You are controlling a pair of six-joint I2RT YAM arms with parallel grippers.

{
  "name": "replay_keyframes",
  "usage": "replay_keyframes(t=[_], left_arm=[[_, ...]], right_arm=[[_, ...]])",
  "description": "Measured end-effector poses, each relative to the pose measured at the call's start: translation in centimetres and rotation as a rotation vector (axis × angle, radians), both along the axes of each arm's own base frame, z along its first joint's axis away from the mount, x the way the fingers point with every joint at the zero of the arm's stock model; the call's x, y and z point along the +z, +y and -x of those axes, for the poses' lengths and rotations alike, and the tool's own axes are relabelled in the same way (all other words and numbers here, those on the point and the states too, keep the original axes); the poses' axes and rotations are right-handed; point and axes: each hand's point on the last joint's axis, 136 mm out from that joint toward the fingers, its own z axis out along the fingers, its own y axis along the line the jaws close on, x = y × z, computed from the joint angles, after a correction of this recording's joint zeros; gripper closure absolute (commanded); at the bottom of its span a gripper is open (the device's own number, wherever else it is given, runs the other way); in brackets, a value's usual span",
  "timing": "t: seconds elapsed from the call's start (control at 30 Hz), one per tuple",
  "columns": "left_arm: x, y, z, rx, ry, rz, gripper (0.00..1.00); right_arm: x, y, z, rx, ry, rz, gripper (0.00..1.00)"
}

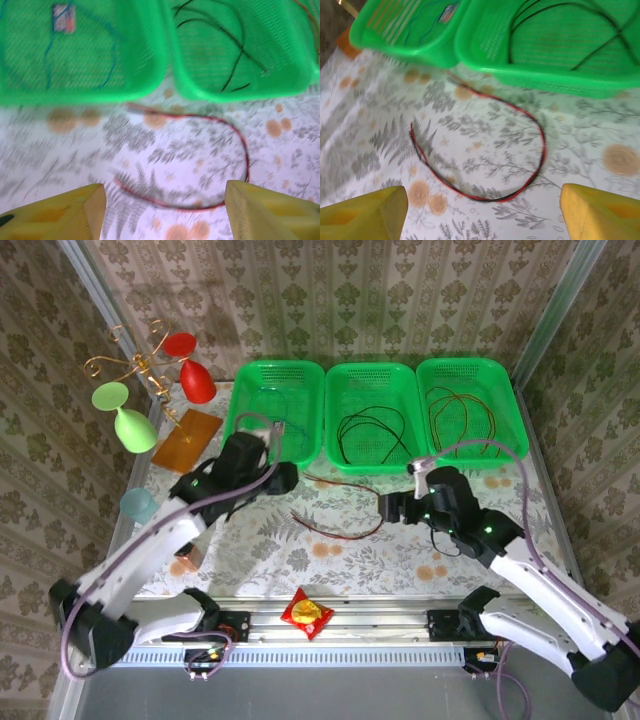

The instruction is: Untangle the cables

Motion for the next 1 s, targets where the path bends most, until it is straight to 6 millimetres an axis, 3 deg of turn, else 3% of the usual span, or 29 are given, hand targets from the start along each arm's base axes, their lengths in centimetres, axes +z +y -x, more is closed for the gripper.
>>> replay_keyframes(t=[0.27, 0.43, 0.53, 0.67, 0.87, 1.0], left_arm=[[-1.8, 4.3, 5.1, 0.109, -0.01, 0.169, 0.38], [-6.8, 5.6, 7.1, 0.169, 0.081, 0.206, 0.39], [-8.7, 5.9, 7.9, 0.188, 0.122, 0.208, 0.4], [-8.6, 5.7, 8.1, 0.19, 0.125, 0.235, 0.39], [-8.6, 5.6, 8.1, 0.199, 0.131, 0.244, 0.39], [-8.6, 5.5, 8.1, 0.199, 0.136, 0.247, 0.39]], right_arm=[[-3.6, 6.7, 1.4, 0.321, -0.006, 0.171, 0.32], [-5.8, 8.9, 1.6, 0.439, 0.053, 0.237, 0.44], [-6.5, 10.0, 1.0, 0.472, 0.097, 0.281, 0.48], [-7.4, 11.5, 1.1, 0.524, 0.125, 0.331, 0.54], [-9.6, 12.6, 1.3, 0.579, 0.177, 0.423, 0.75], [-11.4, 13.0, 1.0, 0.592, 0.24, 0.477, 0.76]])
